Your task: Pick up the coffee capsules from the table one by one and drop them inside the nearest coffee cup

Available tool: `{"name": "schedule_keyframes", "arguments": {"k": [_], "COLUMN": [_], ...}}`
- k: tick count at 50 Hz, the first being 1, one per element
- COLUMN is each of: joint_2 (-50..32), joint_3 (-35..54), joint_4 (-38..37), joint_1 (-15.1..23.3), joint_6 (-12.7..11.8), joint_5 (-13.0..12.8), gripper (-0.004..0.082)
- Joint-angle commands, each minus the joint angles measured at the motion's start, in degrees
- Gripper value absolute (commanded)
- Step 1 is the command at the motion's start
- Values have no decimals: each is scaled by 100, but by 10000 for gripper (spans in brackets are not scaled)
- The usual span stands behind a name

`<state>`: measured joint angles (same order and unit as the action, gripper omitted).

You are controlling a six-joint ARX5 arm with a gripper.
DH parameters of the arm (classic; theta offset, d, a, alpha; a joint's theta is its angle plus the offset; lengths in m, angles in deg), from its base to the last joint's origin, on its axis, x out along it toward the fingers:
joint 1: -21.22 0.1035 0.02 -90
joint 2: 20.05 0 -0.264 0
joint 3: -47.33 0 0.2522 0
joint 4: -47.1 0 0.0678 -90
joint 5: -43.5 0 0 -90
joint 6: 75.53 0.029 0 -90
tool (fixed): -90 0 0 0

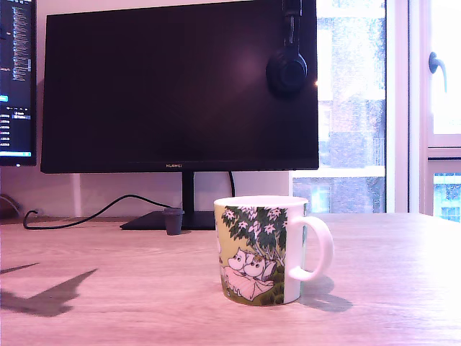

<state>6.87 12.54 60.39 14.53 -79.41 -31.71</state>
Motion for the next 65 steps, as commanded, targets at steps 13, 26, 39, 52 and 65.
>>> {"name": "schedule_keyframes", "arguments": {"k": [13,26,39,52,65], "joint_2": [671,1602,2999,4301,5722], "joint_3": [564,682,682,682,678], "joint_4": [-1082,-2037,-3292,-4677,-5939], "joint_1": [15,13,-15,-131,-136], "joint_6": [94,136,155,229,238], "joint_5": [232,533,664,662,667], "gripper": [693,693,693,693,693]}}
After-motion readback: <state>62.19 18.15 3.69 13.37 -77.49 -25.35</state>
